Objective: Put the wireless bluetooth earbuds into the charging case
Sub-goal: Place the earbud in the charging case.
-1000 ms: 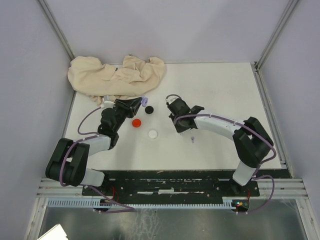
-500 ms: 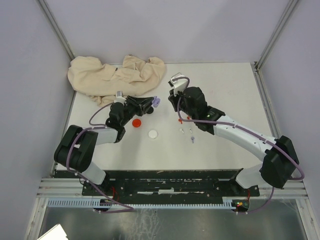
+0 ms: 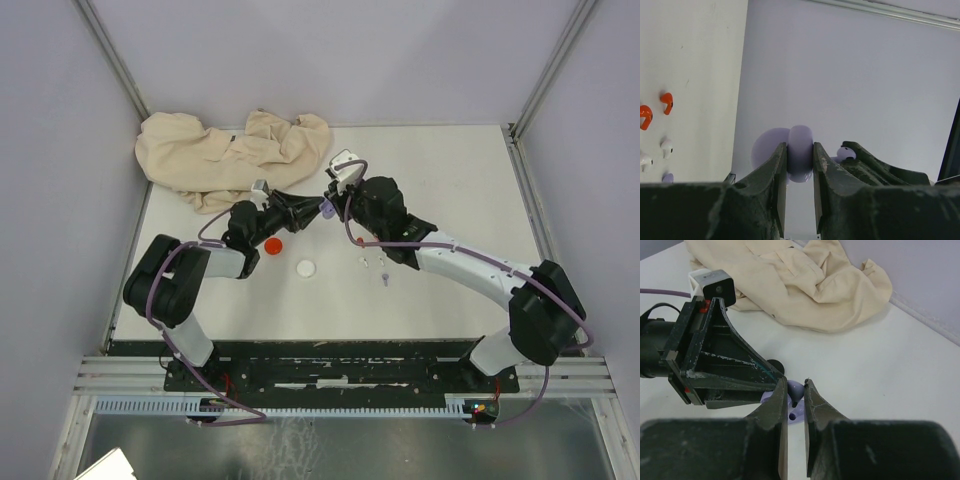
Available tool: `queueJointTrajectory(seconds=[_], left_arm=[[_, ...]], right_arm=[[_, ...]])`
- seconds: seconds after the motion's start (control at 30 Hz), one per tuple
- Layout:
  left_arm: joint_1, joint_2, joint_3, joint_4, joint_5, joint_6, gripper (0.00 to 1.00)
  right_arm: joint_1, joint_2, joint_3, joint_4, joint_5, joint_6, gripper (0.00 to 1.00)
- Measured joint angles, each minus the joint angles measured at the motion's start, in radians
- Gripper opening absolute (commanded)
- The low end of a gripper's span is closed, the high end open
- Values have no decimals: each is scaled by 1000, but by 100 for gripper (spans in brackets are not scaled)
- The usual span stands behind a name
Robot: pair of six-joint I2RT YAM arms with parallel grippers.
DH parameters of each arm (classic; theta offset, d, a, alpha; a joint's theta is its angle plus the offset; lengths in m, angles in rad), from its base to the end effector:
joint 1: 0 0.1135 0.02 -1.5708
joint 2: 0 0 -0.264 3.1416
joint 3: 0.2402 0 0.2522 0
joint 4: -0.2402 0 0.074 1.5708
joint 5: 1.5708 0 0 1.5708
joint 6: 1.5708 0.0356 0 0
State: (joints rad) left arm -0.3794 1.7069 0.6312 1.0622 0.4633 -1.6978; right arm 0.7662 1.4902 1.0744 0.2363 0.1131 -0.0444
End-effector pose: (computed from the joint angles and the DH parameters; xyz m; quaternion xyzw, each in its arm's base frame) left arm 0.3014 -0.1373 0.1866 -0.2969 0.6464 -0.6720 0.2060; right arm 0.2584 0.2430 0.3131 -0.2689 0.7186 0.1854 0.6140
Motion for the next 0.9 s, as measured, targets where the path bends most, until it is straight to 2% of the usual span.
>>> queueJointTrajectory(seconds=[0.9], left_arm=[[0, 0, 25, -21, 28, -9, 3]], right_arm=[[0, 42, -48, 63, -22, -32, 6]])
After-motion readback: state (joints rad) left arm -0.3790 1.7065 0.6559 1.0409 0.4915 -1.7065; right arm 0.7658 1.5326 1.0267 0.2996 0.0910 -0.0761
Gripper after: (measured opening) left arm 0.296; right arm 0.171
